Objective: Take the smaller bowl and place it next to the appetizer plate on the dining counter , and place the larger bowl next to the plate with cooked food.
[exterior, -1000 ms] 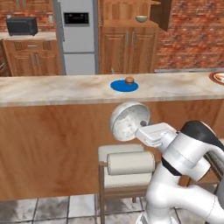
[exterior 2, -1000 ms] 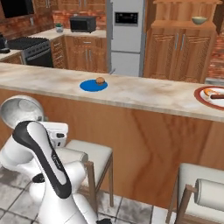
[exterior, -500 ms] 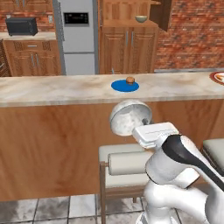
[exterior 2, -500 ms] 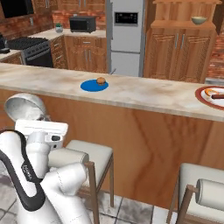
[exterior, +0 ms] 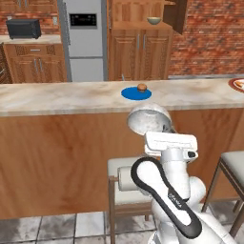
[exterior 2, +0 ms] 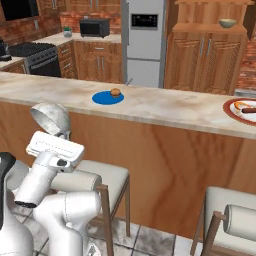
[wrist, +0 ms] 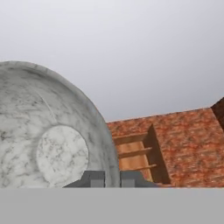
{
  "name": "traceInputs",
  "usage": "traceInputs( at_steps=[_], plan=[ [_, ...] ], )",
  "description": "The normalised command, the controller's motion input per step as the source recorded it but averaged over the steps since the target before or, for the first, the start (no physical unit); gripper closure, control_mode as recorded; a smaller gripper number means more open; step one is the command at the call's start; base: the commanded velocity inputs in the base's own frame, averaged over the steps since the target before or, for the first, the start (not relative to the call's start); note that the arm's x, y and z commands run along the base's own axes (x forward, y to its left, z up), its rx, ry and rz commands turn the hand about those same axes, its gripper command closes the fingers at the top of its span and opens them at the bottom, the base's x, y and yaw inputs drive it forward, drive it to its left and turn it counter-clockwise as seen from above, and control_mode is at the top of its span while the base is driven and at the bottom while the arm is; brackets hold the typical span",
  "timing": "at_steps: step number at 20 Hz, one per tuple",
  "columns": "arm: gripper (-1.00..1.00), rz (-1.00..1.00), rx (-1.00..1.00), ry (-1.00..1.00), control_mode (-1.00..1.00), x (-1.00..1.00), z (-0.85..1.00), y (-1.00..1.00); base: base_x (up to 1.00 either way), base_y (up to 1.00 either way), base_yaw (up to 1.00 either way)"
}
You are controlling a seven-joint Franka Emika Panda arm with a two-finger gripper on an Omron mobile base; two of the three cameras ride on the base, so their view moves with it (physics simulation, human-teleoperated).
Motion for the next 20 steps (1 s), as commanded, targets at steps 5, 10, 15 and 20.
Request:
traceInputs(
  at_steps=[5,10,15,20],
  plan=[
    [1.0,-0.31,-0.22,0.0,-1.0,-0.4,0.69,-0.66,0.0,0.0,0.0],
    [1.0,-0.23,-0.33,0.0,-1.0,-0.52,0.79,-0.61,0.0,0.0,0.0],
    [1.0,-0.17,-0.01,0.21,-1.0,-0.75,0.8,-0.53,0.0,0.0,0.0],
    [1.0,-0.06,0.03,0.35,-1.0,-0.91,0.87,-0.51,0.0,0.0,0.0]
  ],
)
